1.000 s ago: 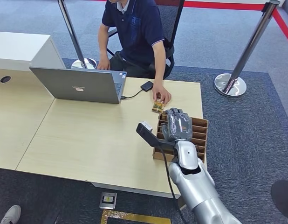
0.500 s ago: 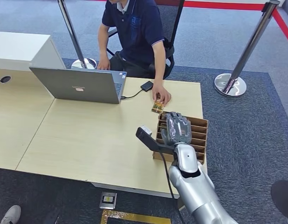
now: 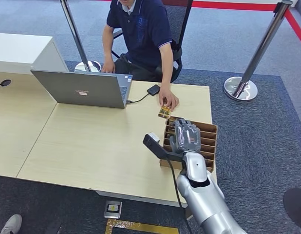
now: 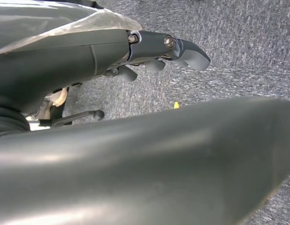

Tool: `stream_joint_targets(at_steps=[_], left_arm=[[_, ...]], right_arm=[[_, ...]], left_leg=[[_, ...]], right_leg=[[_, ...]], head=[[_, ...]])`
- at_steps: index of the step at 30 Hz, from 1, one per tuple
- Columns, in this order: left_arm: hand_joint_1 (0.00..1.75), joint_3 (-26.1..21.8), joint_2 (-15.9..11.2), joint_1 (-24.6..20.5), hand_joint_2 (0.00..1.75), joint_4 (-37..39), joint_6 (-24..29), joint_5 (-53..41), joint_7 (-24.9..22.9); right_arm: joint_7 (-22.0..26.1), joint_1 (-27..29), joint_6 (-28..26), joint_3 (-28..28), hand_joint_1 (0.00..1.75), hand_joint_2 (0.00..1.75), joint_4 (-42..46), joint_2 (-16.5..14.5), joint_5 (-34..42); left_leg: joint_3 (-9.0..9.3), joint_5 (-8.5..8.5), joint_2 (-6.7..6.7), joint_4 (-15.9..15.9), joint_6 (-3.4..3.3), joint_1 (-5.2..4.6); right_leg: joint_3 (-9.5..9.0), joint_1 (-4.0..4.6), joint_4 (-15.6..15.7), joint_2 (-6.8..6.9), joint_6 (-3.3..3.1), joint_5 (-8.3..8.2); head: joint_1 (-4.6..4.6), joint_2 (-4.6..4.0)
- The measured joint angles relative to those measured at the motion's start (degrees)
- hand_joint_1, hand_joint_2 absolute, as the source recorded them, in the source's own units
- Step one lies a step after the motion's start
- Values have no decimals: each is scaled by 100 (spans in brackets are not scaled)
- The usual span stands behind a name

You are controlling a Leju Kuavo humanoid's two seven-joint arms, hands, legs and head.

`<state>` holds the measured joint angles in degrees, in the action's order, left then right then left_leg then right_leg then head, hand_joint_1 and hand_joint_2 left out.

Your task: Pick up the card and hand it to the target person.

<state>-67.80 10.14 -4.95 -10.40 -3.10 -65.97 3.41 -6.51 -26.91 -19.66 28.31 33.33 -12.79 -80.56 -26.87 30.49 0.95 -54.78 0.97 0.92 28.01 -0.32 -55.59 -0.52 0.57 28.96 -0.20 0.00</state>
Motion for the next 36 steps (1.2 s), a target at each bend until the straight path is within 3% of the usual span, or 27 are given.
stream_joint_targets(at_steps=[17, 25, 36], left_arm=[[0, 0, 0, 0, 0, 0, -1, -4, 0], [0, 1, 0, 0, 0, 1, -1, -4, 0], [0, 1, 0, 0, 0, 2, -1, -19, 0]], right_arm=[[33, -3, -8, -129, 75, 175, -24, 9, 0], [37, -3, -2, -132, 68, 175, -60, 9, 2], [59, -11, 14, -135, 82, 175, -134, 7, 35]], left_leg=[[0, 0, 0, 0, 0, 0], [0, 0, 0, 0, 0, 0], [2, 0, 0, 0, 0, 0]], right_leg=[[0, 0, 0, 0, 0, 0], [0, 0, 0, 0, 0, 0], [-2, 0, 0, 0, 0, 0]], head=[[0, 0], [-1, 0], [0, 0]])
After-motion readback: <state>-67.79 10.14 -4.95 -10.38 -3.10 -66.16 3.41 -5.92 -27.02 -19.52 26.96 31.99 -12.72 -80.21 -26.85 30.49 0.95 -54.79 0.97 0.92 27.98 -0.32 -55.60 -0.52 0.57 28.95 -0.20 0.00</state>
